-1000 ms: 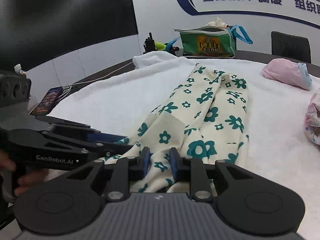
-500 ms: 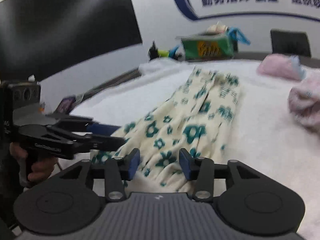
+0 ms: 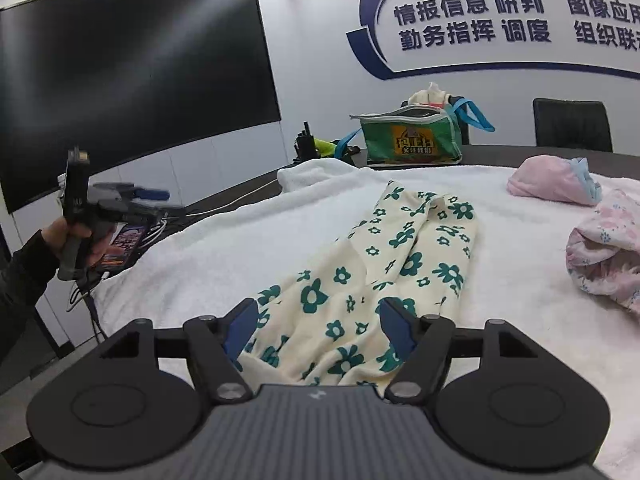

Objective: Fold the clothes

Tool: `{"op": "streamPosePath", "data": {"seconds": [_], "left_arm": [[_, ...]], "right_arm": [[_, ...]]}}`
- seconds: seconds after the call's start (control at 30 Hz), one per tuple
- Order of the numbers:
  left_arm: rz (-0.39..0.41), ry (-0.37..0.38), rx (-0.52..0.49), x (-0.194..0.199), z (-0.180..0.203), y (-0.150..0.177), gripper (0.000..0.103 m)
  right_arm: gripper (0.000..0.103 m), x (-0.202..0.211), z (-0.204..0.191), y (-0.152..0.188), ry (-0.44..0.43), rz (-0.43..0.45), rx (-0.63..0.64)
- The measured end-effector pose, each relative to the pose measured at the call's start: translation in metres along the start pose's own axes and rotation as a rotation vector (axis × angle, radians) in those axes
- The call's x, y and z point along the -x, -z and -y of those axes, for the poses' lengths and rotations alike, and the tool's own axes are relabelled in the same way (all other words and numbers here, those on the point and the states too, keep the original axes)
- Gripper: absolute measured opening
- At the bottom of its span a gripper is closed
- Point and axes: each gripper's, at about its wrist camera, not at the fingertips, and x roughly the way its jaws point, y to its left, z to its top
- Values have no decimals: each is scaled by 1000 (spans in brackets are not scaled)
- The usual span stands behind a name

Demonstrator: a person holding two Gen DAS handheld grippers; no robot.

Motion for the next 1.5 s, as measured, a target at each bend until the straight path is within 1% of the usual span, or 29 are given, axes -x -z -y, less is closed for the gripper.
{"op": "streamPosePath", "data": {"seconds": [0.1,0.2,0.3,0.4,0.47,0.5,0.57,0.63,0.83,0.97,1.07,1.17,1.2,1.3,1.37,1.4,1.5], "left_arm": [[-4,4,-1,-4,-2,10,71],[15,-6,-61,-6,-4,14,71],[32,-29,-122,-19,-10,10,71],[62,-64,-92,-17,-16,-5,71],[120,-44,-78,1,-9,-17,71],[156,-16,-89,13,0,-21,72],[228,39,-111,37,19,-29,74],[290,99,-128,58,39,-36,79],[246,359,-60,72,110,-60,79],[261,515,-30,79,156,-60,79],[235,623,-17,75,179,-51,79],[236,624,-16,74,192,-37,79],[220,624,-1,74,192,-33,79],[198,673,68,77,181,-21,81],[181,690,97,80,177,-15,83],[171,694,100,82,177,-12,83],[138,720,60,84,183,-9,81]], "right_arm": [[71,3,0,-4,26,7,-21],[72,3,-3,-6,46,9,-27],[73,1,-7,-6,56,6,-25],[73,1,-15,-6,57,4,-11],[75,3,-19,-6,60,8,4],[78,4,-20,-6,63,11,10],[79,7,-21,-5,70,17,14],[79,7,-18,-5,73,16,2],[79,7,-8,-2,79,23,-28],[79,17,-5,-1,101,31,7],[79,34,0,0,113,40,45],[79,49,8,5,106,33,79],[79,52,11,7,104,28,90],[79,54,17,13,116,2,106],[79,52,20,17,96,-14,113],[79,50,20,18,82,-23,118],[79,43,15,22,41,-55,168]]}}
